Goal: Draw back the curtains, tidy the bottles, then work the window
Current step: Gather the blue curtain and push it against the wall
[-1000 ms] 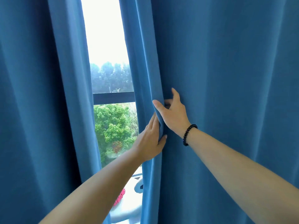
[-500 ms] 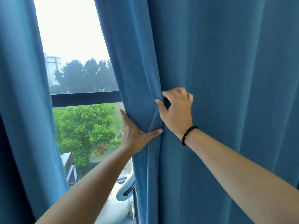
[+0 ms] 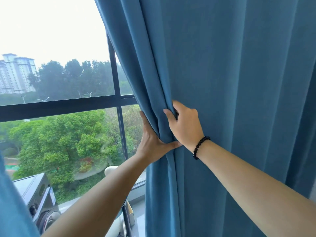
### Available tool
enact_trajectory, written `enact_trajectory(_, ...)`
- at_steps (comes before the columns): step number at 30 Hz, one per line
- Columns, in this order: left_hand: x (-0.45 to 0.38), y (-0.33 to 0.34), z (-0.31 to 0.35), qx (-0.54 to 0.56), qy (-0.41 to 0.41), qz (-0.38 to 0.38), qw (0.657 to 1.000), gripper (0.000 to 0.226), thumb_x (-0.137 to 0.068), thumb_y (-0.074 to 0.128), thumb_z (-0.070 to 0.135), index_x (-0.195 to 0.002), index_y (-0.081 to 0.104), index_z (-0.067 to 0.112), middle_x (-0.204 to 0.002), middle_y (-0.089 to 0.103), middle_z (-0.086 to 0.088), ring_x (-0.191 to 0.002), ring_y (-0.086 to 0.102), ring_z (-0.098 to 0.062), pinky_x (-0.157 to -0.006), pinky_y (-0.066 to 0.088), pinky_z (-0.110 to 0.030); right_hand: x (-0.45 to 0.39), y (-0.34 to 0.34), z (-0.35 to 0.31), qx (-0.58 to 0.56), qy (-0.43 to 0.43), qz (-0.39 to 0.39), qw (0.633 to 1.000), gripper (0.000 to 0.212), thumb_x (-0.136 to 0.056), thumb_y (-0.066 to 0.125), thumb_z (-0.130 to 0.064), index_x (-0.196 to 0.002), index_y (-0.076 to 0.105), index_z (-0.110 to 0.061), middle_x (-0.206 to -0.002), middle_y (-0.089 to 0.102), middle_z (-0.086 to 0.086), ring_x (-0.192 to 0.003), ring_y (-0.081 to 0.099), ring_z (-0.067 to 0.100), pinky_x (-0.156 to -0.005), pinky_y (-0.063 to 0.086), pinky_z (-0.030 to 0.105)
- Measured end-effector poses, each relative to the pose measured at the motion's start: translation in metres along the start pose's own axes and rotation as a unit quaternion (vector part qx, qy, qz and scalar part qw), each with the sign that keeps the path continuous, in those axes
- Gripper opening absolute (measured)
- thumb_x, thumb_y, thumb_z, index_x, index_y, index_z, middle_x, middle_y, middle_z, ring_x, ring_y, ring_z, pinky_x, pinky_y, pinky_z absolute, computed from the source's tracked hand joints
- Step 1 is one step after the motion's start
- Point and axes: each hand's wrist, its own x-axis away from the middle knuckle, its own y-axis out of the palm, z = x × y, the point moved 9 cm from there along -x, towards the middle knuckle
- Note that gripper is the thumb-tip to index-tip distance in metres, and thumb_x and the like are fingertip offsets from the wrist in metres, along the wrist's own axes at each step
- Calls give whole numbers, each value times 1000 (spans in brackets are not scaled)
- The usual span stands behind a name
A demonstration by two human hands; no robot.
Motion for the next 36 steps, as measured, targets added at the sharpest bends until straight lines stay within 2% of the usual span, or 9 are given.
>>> enact_trajectory(1,-4,9,8,2,19,-3,1000,158,-46,83,74,-151,-25,25,-163,8,5,-148,18,-8,-117,31,-39,1,-2,4,10,-6,-9,1000,14,-94,55,-23,-80,53,-22,-55,50,-2,-48,44,19,-49,42,33)
enact_trajectory(3,-11,26,19,-20,41,-3,999,140,-56,80,65,-156,-7,20,-161,11,0,-147,19,-10,-114,29,-28,3,2,15,18,15,-46,999,45,-97,48,-31,-137,43,-10,-112,66,9,-98,62,24,-85,51,38)
enact_trajectory(6,-26,58,29,-83,63,-8,995,121,-75,70,55,-156,-12,19,-163,-9,-5,-151,-2,-18,-109,18,-23,1,-13,35,64,43,-13,997,89,-92,45,-55,-151,-3,-9,-160,5,8,-147,5,24,-119,11,46)
enact_trajectory(13,-52,107,45,-104,19,10,994,98,-86,53,-7,-154,-15,10,-162,-17,-10,-149,8,-30,-88,42,-35,-19,-51,116,96,165,-1,982,135,-61,62,-78,-149,-17,-13,-157,-21,7,-146,-11,29,-114,9,60)
enact_trajectory(17,-68,130,57,-106,30,2,994,101,-82,51,-12,-153,-19,8,-160,-25,-11,-151,-3,-32,-109,32,-37,-28,-54,153,22,202,-35,979,140,-55,69,-77,-148,-19,-21,-158,-19,-2,-146,-12,19,-115,9,59)
enact_trajectory(22,-74,161,73,-115,72,-8,991,96,-83,48,-13,-154,-12,8,-161,-22,-12,-150,7,-35,-101,42,-38,-37,-54,187,-10,233,-75,970,140,-52,70,-79,-150,-12,-22,-160,-8,-3,-147,-8,21,-116,3,56)
enact_trajectory(27,-69,200,65,-105,92,-42,989,97,-83,40,-16,-145,-23,24,-161,-24,-3,-143,32,-37,-95,47,-43,-41,-52,219,-38,222,-73,972,126,-53,60,-86,-149,13,-20,-150,36,-2,-140,30,22,-113,28,49)
enact_trajectory(31,-68,232,69,-107,113,-82,984,95,-83,41,-16,-154,-13,17,-162,-22,-4,-141,34,-37,-91,46,-37,-50,-64,230,10,168,-46,985,54,-81,63,-51,-115,53,-11,-107,67,1,-101,62,23,-90,50,42)
enact_trajectory(36,-73,283,68,-134,150,-114,973,93,-79,39,-16,-155,-8,7,-160,-24,-13,-146,23,-37,-96,43,-34,-57,-79,252,50,121,-7,991,35,-92,56,-33,-61,48,-19,-55,51,-7,-56,52,18,-64,48,36)
